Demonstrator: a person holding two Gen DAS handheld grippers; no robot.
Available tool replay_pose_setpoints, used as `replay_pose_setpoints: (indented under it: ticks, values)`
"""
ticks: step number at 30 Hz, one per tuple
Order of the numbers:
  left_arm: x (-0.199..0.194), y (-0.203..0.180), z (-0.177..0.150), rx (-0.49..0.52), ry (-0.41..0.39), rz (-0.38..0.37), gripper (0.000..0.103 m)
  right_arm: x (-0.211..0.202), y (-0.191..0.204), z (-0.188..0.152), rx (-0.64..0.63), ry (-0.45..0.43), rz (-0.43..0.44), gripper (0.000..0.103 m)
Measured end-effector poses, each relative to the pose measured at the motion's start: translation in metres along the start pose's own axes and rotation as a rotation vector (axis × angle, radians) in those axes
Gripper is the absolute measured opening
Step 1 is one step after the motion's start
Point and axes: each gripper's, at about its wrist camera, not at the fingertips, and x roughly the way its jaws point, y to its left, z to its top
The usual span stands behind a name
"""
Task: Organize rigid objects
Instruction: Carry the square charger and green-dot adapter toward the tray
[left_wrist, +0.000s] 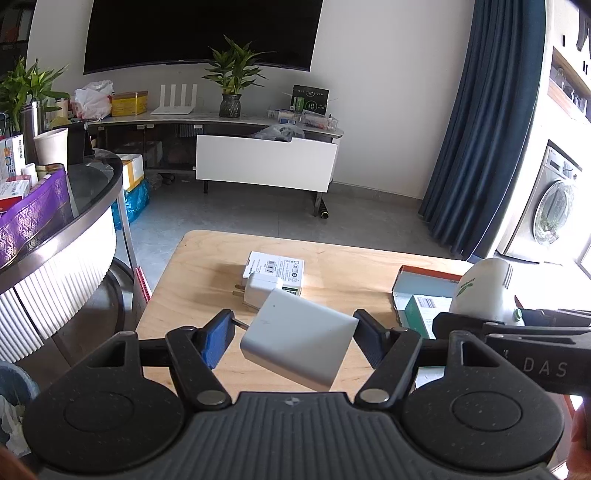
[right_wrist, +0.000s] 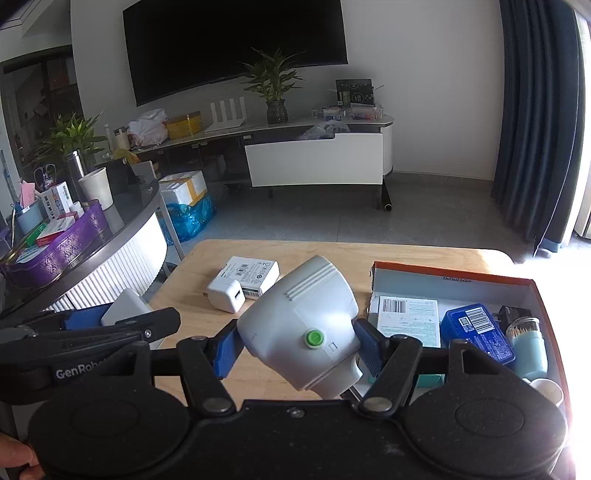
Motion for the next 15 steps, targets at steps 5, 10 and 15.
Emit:
replay_pose_setpoints:
  ticks: [5, 10, 15]
  values:
    - [-0.006, -0.007, -0.004, 0.013, 0.004, -0.021, 0.071, -0.016, -0.006, -0.008, 0.020, -0.005, -0.014, 0.079]
    - [-0.010, -0.014, -0.004, 0.024, 0.001, -0.035, 0.071, -0.029, -0.011, -0.011, 0.028, -0.018, -0.029, 0.079]
    - [-0.015, -0.023, -0.005, 0.044, -0.005, -0.050, 0.071, -0.041, -0.021, -0.014, 0.050, -0.031, -0.045, 0.079]
